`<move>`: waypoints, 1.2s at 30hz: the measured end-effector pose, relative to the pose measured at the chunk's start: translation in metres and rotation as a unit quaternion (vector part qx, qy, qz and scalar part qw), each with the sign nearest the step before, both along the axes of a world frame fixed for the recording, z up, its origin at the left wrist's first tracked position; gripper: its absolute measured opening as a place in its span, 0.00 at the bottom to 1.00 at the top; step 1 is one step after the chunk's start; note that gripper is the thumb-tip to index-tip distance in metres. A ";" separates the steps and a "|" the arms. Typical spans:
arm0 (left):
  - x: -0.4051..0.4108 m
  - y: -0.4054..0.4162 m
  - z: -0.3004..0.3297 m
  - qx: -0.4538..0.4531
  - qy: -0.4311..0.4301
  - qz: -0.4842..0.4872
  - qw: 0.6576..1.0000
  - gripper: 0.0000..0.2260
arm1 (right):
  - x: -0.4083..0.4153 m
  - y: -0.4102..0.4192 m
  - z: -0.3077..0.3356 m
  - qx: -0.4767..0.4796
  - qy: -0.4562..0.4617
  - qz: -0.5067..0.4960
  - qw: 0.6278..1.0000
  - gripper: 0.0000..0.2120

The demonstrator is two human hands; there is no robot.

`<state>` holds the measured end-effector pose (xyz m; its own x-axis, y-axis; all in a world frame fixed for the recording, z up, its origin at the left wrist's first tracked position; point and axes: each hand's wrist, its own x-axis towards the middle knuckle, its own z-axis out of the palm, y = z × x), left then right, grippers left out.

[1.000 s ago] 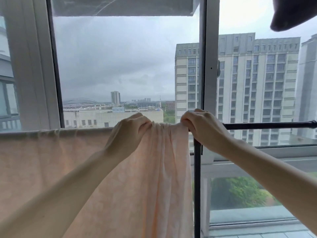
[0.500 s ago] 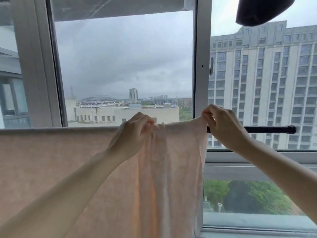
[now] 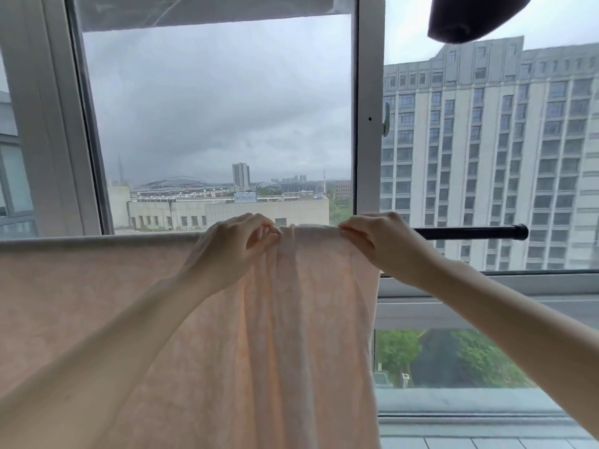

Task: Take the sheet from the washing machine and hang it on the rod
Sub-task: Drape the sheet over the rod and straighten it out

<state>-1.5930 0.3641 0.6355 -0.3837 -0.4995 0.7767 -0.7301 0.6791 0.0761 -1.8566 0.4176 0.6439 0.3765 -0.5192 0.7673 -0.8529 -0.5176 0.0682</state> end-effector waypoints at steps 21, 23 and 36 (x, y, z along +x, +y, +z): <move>-0.070 0.009 0.013 0.006 0.029 -0.071 0.997 0.05 | -0.038 0.031 -0.002 -0.026 -0.007 -0.241 0.970 0.07; -0.073 0.007 0.015 0.016 0.045 -0.070 0.996 0.04 | -0.039 0.032 -0.001 -0.012 0.002 -0.244 0.970 0.04; -0.067 0.002 0.009 0.018 0.065 -0.090 0.994 0.04 | -0.092 0.038 0.056 0.251 -0.656 -0.060 0.709 0.02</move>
<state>-1.6603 0.3657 0.6447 -0.3661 -0.4609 0.8084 -0.5796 0.7925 0.1894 -1.9487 0.4555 0.7004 -0.5601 -0.8192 0.1228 -0.0515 -0.1135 -0.9922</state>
